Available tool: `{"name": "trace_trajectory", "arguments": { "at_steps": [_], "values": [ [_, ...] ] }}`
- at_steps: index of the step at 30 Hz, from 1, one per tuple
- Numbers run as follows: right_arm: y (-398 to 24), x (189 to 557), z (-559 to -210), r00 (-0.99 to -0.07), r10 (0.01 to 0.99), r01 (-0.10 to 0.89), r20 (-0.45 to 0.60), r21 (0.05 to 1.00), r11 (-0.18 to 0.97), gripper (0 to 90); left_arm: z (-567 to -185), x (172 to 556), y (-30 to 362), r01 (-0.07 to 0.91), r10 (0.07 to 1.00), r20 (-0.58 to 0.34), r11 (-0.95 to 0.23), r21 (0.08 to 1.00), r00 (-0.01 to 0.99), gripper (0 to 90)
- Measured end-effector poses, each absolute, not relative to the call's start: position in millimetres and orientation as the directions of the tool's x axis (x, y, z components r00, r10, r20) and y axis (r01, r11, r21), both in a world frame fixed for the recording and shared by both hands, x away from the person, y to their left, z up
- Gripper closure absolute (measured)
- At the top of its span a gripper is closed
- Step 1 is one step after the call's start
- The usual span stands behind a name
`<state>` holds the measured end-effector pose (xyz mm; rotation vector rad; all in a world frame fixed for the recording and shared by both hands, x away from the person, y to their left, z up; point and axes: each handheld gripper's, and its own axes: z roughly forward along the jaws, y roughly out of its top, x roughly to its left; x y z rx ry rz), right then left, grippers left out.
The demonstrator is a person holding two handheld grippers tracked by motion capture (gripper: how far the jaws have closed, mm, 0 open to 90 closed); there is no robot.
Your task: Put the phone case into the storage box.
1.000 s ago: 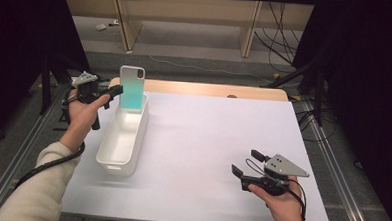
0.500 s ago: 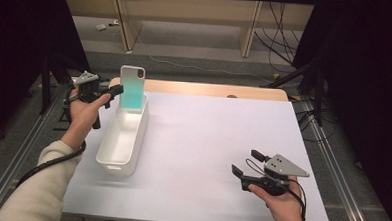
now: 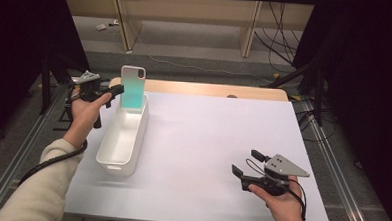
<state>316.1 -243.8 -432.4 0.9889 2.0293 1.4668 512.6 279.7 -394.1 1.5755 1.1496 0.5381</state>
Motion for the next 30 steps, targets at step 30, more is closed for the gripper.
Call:
{"name": "trace_trajectory", "arguments": {
  "at_steps": [30],
  "values": [
    [-243.5, 317.3, -434.6, -0.647, 0.761, 0.285, 0.050, 0.941, 0.181, 17.2, -402.2, 520.6, 277.3, 0.414, 0.884, -0.212, 0.023, 0.910, 0.417, 83.7]
  ]
}}
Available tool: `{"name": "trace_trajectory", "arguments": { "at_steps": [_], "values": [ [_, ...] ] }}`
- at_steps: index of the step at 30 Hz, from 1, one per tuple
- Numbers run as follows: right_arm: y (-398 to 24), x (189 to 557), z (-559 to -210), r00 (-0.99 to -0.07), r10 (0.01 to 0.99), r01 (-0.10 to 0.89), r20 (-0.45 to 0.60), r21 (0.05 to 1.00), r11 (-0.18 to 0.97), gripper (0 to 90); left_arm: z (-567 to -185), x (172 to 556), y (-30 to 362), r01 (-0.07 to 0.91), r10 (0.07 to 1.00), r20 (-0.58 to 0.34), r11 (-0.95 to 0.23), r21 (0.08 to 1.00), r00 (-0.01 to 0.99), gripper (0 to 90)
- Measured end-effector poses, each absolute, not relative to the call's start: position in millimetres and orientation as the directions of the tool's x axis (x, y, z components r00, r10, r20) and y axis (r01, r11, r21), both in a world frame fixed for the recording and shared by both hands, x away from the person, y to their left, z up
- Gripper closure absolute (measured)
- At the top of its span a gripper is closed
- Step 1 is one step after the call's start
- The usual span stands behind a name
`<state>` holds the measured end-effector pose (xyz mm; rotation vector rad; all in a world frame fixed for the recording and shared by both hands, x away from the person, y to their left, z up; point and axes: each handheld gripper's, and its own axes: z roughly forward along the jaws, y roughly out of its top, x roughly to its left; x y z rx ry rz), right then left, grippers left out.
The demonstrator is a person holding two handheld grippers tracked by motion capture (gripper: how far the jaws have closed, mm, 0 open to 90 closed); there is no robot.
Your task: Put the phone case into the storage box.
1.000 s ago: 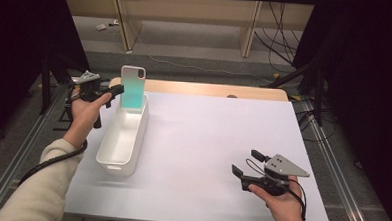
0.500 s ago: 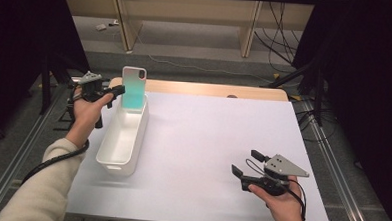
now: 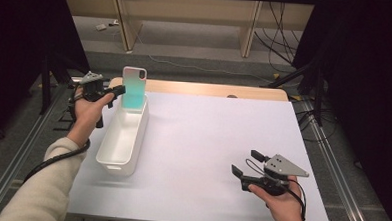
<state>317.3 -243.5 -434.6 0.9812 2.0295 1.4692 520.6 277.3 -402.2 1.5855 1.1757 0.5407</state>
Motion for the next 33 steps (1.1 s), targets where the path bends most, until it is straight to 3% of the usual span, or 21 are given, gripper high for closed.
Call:
{"name": "trace_trajectory", "arguments": {
  "at_steps": [33],
  "values": [
    [-244.0, 317.0, -433.9, -0.642, 0.765, 0.281, 0.040, 0.941, 0.187, 17.2, -408.6, 524.3, 275.3, 0.430, 0.888, -0.209, 0.014, 0.903, 0.410, 83.7]
  ]
}}
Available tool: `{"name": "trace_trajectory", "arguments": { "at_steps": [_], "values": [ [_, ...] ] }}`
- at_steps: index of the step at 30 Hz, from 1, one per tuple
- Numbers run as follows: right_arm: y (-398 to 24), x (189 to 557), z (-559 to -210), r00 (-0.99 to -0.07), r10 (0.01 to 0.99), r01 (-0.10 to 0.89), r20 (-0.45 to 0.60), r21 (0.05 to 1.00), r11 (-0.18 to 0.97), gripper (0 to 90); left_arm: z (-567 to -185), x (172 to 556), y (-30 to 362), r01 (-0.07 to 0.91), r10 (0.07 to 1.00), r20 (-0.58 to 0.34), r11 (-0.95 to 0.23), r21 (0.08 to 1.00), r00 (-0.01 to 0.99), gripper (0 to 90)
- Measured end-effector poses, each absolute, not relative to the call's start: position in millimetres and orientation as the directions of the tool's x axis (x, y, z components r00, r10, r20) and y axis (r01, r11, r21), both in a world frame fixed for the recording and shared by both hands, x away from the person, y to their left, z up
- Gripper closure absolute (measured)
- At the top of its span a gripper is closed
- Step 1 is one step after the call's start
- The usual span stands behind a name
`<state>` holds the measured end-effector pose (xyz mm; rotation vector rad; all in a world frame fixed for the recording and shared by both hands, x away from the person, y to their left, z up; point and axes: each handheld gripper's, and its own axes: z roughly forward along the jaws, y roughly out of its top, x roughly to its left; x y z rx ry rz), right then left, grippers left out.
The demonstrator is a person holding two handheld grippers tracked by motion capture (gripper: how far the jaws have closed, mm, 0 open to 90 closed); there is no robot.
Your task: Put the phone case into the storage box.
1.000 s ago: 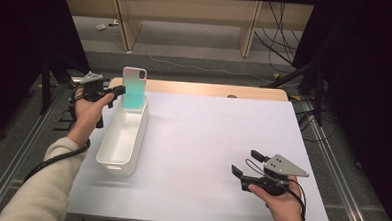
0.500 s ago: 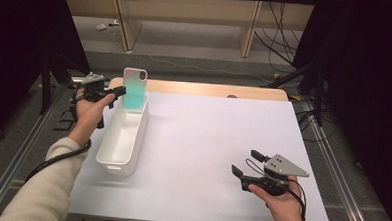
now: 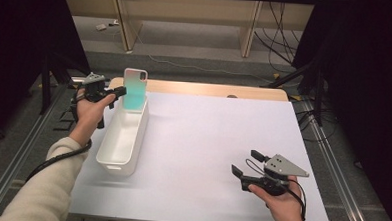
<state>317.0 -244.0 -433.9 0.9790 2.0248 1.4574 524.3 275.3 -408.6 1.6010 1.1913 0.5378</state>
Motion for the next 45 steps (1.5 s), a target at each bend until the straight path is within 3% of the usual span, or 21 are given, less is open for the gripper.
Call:
{"name": "trace_trajectory", "arguments": {
  "at_steps": [45],
  "values": [
    [-244, 317, -435, -0.648, 0.760, 0.286, 0.054, 0.942, 0.178, 17.4, -421, 527, 276, 0.459, 0.891, -0.204, -0.006, 0.888, 0.405, 83.7]
  ]
}}
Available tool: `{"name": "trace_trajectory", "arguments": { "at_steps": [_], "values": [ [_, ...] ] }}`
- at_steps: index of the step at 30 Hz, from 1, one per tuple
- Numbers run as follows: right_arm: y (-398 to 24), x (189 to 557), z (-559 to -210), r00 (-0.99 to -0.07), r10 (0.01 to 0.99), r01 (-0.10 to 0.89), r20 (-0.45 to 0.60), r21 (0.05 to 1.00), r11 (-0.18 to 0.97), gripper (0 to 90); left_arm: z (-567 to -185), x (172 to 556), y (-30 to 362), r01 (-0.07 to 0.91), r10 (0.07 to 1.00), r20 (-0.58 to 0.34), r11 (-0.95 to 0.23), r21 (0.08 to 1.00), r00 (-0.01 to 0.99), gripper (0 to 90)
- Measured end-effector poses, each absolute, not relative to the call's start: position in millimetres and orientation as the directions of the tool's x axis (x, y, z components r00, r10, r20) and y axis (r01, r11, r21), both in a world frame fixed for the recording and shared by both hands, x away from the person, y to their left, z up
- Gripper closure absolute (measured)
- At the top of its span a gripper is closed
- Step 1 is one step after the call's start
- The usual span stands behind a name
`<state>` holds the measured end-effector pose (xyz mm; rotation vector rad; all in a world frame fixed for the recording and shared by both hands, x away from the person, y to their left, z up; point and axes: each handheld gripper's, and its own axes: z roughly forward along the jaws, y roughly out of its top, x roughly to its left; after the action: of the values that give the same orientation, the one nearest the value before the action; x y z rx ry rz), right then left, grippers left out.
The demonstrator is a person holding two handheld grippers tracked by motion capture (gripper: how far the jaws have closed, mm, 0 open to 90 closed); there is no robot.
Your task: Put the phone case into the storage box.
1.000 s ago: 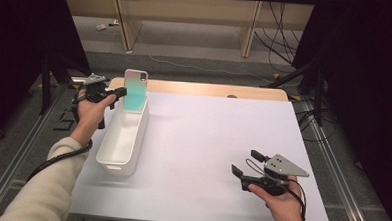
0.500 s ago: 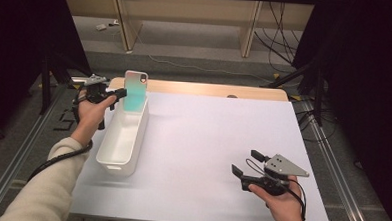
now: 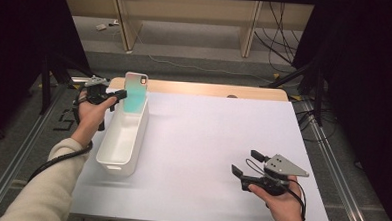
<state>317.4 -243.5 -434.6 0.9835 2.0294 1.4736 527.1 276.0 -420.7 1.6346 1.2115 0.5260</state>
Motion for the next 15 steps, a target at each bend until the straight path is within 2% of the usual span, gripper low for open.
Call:
{"name": "trace_trajectory", "arguments": {
  "at_steps": [15],
  "values": [
    [-243.4, 317.4, -434.7, -0.648, 0.760, 0.288, 0.054, 0.941, 0.178, 17.4, -422.3, 527.4, 275.1, 0.463, 0.891, -0.206, -0.005, 0.886, 0.404, 83.7]
  ]
}}
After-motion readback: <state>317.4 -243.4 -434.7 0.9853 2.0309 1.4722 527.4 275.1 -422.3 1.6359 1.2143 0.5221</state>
